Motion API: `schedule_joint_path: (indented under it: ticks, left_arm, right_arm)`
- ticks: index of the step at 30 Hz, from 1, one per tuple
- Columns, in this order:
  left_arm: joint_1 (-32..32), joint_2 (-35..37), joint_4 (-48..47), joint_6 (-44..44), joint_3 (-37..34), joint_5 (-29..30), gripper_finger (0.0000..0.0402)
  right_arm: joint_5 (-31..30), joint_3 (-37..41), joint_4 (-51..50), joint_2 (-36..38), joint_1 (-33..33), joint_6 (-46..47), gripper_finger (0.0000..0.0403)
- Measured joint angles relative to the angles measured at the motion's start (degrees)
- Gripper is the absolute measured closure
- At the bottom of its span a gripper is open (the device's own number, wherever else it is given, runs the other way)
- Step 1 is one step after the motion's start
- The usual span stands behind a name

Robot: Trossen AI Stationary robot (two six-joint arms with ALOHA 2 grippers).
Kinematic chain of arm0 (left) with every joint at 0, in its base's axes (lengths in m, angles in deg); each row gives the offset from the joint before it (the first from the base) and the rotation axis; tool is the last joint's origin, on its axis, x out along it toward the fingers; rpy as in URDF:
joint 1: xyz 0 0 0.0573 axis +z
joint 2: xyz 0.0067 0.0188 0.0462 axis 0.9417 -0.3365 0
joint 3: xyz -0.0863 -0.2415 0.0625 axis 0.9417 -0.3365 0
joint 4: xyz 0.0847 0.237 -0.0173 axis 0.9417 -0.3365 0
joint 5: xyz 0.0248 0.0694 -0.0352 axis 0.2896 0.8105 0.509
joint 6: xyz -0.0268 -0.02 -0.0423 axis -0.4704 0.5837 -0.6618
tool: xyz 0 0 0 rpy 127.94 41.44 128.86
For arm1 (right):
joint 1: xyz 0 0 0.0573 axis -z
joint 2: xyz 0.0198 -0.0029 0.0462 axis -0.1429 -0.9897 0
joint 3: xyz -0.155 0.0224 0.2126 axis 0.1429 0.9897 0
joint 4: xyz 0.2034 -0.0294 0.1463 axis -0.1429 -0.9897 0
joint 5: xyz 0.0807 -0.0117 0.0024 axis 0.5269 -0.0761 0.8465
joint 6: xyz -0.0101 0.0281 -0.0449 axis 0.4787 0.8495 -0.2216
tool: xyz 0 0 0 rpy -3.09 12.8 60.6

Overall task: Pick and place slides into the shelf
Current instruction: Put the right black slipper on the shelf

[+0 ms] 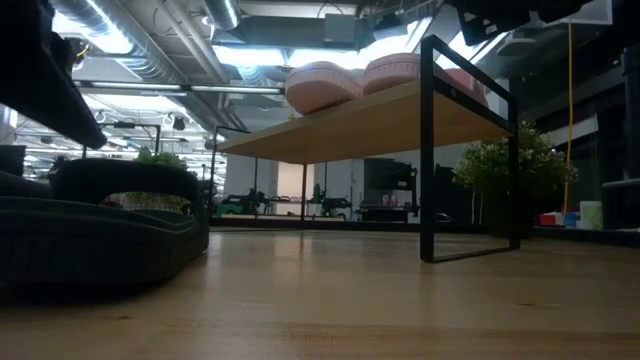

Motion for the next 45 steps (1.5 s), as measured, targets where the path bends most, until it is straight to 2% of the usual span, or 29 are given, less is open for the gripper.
schedule_joint_path:
  ticks: [6, 13, 24, 45]
  left_arm:
    - [1.5, 0.0, 0.0, 1.7, 0.0, -5.9, 0.0278]
    - [2.5, 0.0, -0.2, 5.8, 0.0, -6.4, 0.0278]
    - [4.7, 0.2, -2.0, 5.7, -1.9, -8.5, 0.0278]
    - [4.9, 0.1, -3.8, 7.3, -2.4, -6.5, 0.0278]
  right_arm:
    - [0.0, 0.0, 0.0, 0.0, 0.0, 0.0, 0.038]
    - [0.0, 0.0, 0.0, 0.0, 0.0, 0.1, 0.038]
    - [0.0, 0.0, 0.0, 0.0, 0.0, 0.2, 0.038]
    - [0.0, 0.0, -0.5, 0.0, 0.0, 0.2, 0.038]
